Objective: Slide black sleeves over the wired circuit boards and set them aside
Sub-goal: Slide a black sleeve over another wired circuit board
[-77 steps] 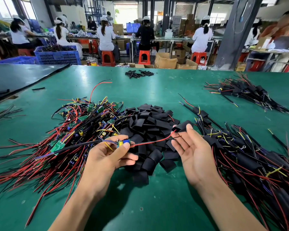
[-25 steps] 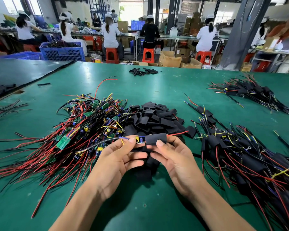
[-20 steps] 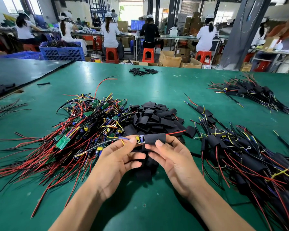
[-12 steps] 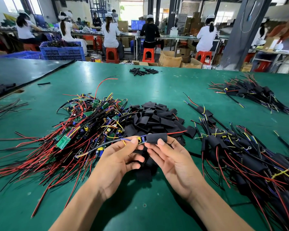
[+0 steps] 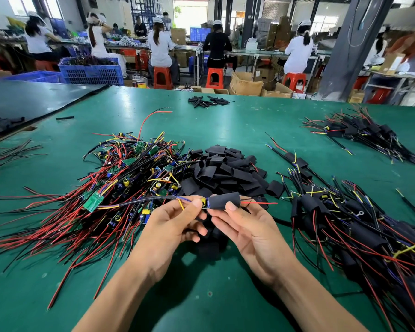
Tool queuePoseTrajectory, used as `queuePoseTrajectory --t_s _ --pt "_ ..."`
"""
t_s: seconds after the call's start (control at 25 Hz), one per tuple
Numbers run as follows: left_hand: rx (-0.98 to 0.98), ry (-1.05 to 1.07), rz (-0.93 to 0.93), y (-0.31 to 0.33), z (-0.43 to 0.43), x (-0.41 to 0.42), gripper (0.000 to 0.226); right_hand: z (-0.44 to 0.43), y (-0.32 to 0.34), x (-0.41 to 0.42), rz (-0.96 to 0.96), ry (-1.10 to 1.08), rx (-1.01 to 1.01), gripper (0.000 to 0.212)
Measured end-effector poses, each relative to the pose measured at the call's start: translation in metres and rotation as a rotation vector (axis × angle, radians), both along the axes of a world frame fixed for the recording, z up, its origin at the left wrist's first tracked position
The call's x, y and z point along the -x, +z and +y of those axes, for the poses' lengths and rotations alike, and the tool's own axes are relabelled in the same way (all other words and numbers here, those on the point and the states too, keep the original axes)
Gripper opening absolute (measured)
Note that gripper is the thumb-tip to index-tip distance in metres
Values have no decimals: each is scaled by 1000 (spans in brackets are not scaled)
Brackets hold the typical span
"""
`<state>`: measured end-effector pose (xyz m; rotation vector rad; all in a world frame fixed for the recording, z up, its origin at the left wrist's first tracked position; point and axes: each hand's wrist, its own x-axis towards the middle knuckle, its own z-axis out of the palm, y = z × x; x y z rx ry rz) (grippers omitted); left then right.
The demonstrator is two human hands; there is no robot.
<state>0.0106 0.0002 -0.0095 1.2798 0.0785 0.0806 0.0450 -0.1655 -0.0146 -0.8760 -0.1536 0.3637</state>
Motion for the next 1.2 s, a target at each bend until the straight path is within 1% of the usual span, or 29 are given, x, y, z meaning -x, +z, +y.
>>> queuePoseTrajectory --t_s 0.08,0.16,0.32,0.44,0.48,0.56,0.6,0.72,0.84,0.92,1.04,1.08,1.2 --pt "5 3 -6 -1 0 0 17 1 0 1 -7 11 0 20" --pt "44 -24 1 0 1 -1 19 2 2 3 -41 24 13 21" --pt "92 -56 65 0 2 -2 28 7 2 4 -147 -75 126 14" --pt "68 -17 80 -1 -1 -2 30 8 1 5 -123 -104 132 14" --pt "59 1 74 -1 -2 -1 28 7 1 5 -104 -86 112 16" --pt "61 21 44 1 -4 0 23 5 1 5 -66 -22 48 34" --pt "52 32 22 2 -4 0 22 5 2 5 -57 0 24 39" --pt "-34 84 -24 3 -6 1 24 6 2 6 -53 8 6 41" --pt "-74 88 -6 1 -6 2 27 6 0 5 -60 -51 45 36" --pt "-27 50 30 1 -6 2 25 6 0 4 -52 -80 46 31" --pt "89 17 79 0 -4 1 28 5 -1 2 -8 -45 -30 29" --pt "112 16 89 0 -4 0 28 4 0 1 -3 -36 -28 30" --pt "157 -10 94 0 -4 0 21 0 4 -1 -36 -44 69 30"
